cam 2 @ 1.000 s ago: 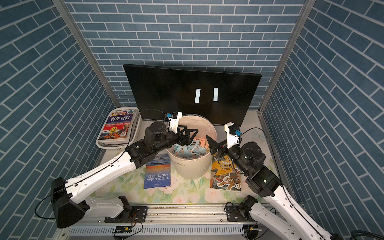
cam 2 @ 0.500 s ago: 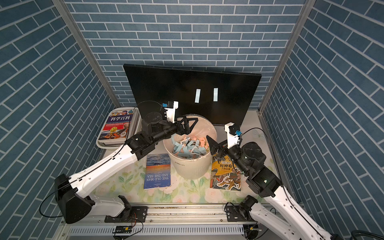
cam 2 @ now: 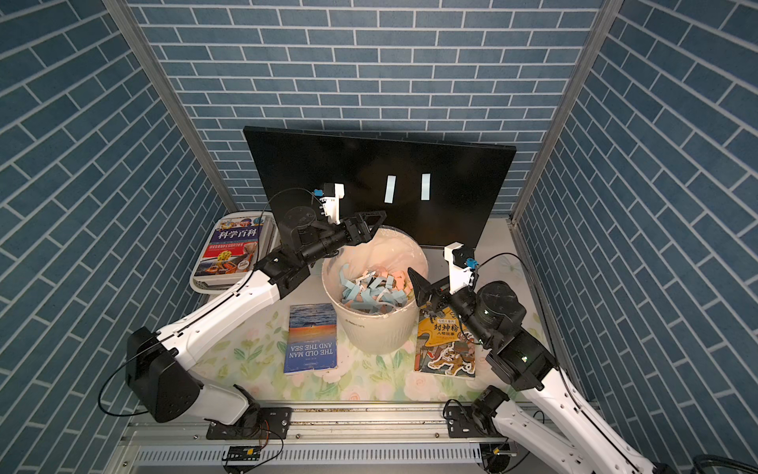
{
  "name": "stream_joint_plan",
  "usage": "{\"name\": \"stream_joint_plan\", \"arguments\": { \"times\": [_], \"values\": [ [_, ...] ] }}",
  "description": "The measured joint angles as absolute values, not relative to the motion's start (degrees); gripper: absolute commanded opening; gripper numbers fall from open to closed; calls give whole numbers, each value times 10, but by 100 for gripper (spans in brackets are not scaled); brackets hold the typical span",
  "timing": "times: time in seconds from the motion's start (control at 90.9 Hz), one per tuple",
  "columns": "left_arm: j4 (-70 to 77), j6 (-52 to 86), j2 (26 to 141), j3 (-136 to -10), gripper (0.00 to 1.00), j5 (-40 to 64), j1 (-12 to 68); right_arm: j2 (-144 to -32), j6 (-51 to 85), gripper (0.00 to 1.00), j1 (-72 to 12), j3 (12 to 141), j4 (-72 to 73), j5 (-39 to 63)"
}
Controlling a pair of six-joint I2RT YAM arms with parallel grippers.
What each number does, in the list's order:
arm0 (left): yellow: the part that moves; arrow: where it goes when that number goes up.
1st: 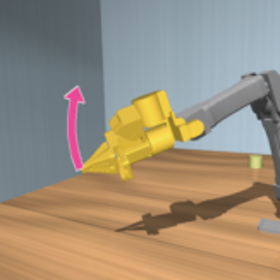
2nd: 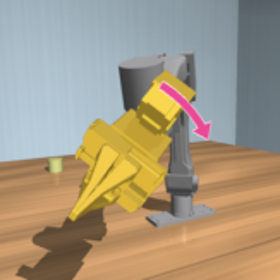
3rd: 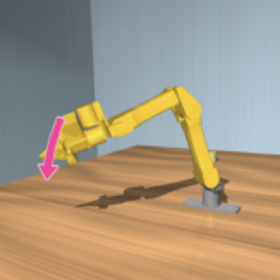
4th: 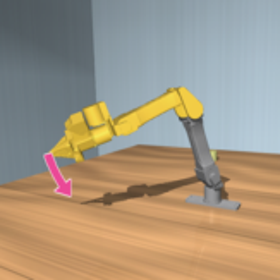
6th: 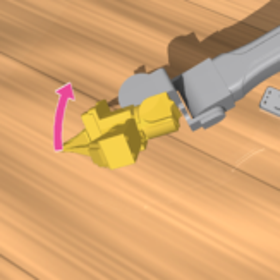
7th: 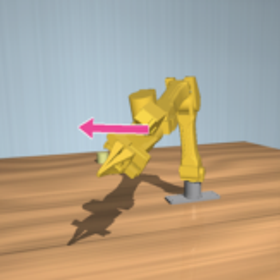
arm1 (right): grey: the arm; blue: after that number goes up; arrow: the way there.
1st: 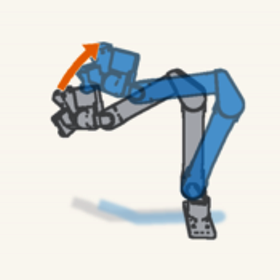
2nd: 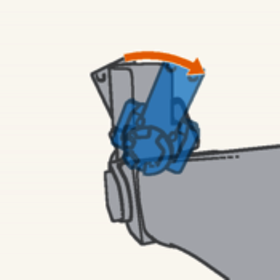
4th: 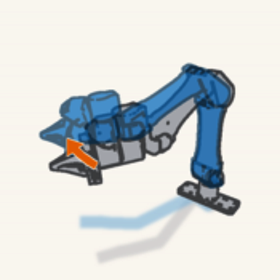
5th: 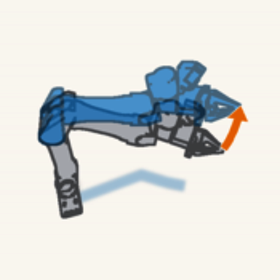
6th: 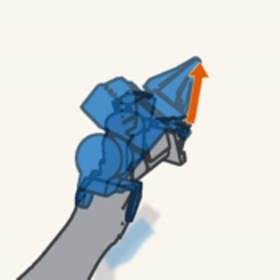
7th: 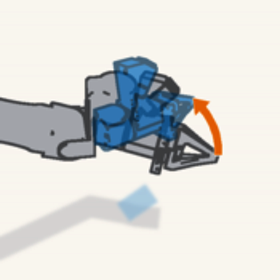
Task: Remove the sticky note from the monitor
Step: Tear off the sticky note from the monitor.
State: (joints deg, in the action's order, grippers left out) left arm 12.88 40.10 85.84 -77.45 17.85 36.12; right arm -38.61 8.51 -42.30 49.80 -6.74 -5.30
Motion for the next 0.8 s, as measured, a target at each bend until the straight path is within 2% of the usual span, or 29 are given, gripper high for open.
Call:
{"name": "stream_joint_plan", "arguments": {
  "times": [0.583, 0.715, 0.803],
  "values": [
    [152, 443, 955, -864, 97, 194, 356, -375, 85, 100, -423, 496, -67, -53],
    [152, 450, 966, -874, 93, 196, 354, -372, 85, 100, -423, 493, -65, -53],
    [154, 455, 971, -882, 86, 198, 354, -370, 85, 100, -423, 489, -65, -54]
  ]
}}
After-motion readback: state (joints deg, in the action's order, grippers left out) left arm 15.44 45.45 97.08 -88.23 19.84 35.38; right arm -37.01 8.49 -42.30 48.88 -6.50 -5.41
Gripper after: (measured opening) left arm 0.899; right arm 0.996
